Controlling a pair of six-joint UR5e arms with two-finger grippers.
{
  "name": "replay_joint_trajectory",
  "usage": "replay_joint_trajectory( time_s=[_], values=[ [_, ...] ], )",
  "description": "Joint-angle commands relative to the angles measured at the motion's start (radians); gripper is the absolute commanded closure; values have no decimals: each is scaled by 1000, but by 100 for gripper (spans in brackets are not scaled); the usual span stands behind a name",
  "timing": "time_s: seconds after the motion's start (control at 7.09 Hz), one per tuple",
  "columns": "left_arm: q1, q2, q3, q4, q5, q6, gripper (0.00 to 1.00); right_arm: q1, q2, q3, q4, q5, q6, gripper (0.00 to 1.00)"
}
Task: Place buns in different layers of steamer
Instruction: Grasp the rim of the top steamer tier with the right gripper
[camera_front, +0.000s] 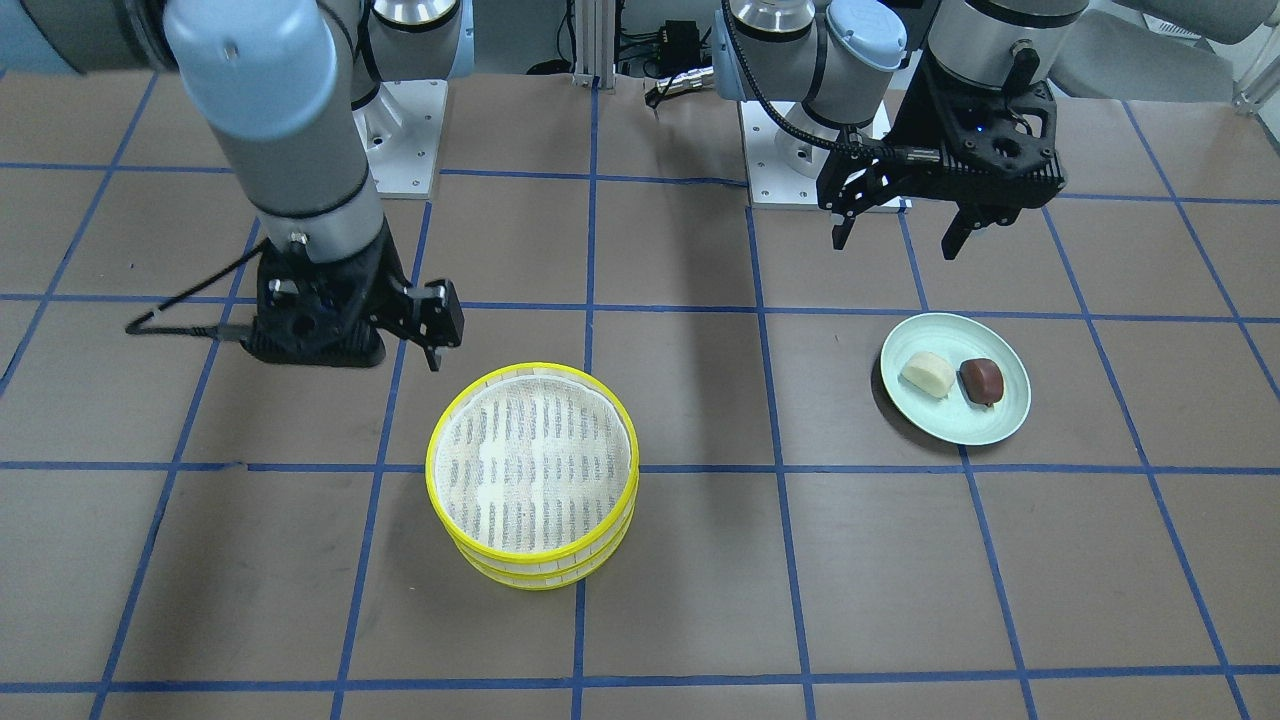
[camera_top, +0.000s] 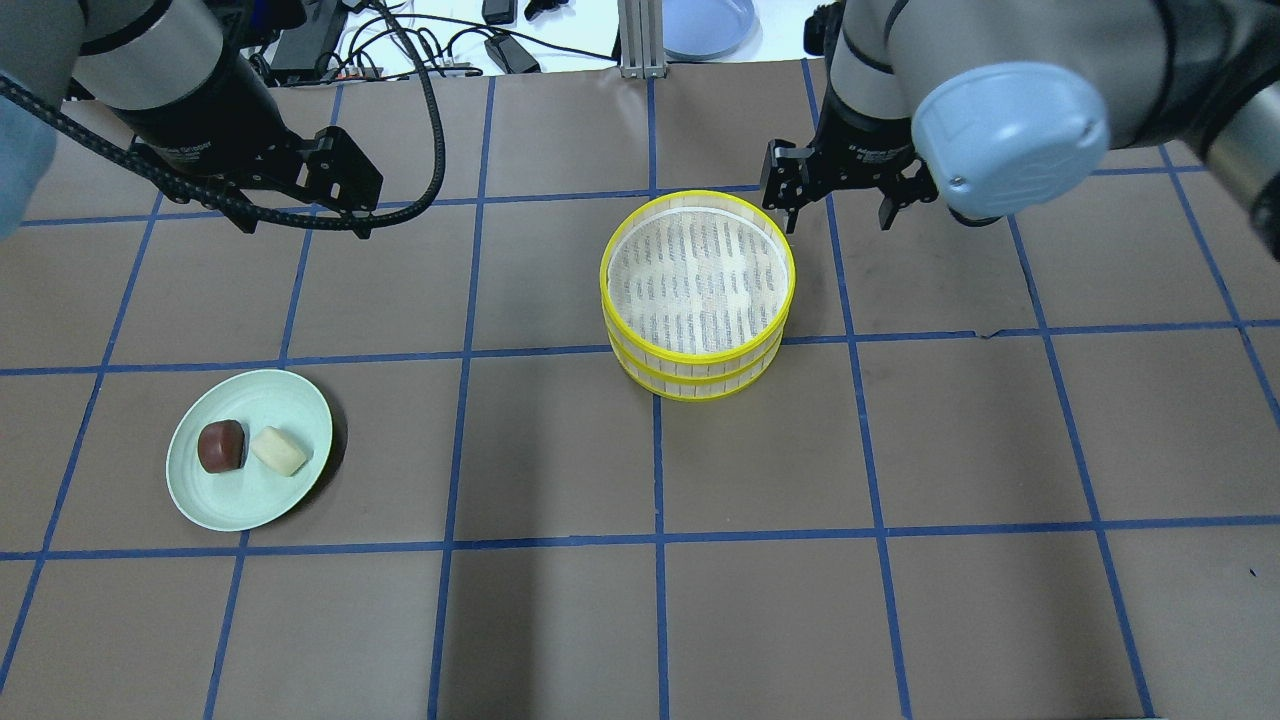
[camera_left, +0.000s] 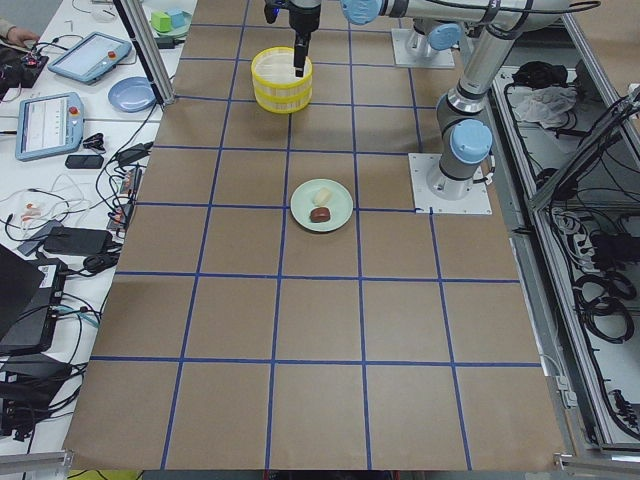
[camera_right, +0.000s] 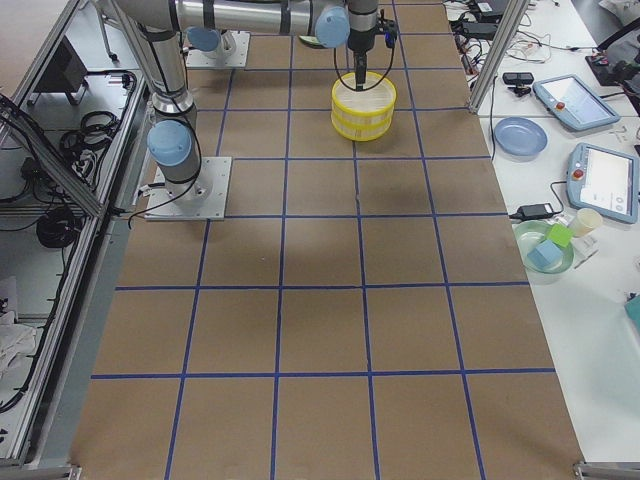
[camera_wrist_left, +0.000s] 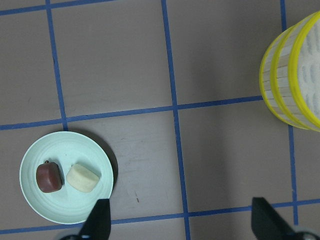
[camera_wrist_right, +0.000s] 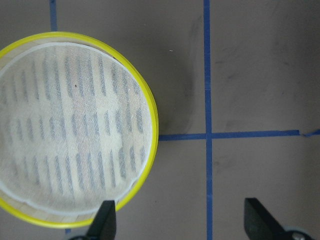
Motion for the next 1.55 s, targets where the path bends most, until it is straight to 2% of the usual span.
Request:
replay_joint_trajectory(
  time_s=[0.0, 0.14, 0.28, 0.56, 0.71, 0.99, 1.13, 1.27, 1.41],
  values=[
    [3, -3, 0, 0, -6, 0, 0, 3, 131, 34, -93, 52, 21, 16],
    [9, -7, -2, -3, 0, 3, 0, 3, 153, 34, -104, 71, 27, 34],
    [17, -4, -8, -20, 3, 3, 0, 3, 179, 34, -108, 69, 27, 46],
    [13, 8, -40, -23, 5, 1, 0, 3, 176, 32, -109, 57, 25, 78],
    [17, 15, -41, -31, 7, 0, 0, 3, 171, 32, -107, 56, 27, 84],
    [54, 13, -52, -37, 0, 4, 0, 0, 129, 20, -95, 51, 27, 87],
    [118, 14, -89, -35, -9, 12, 0, -16, 74, 19, -55, 52, 12, 87],
    [219, -3, -135, -40, -13, 153, 0, -54, 41, 17, -29, 42, -39, 86],
    [293, -21, -178, -28, -13, 194, 0, -139, 30, 17, 2, 19, -120, 86]
  ],
)
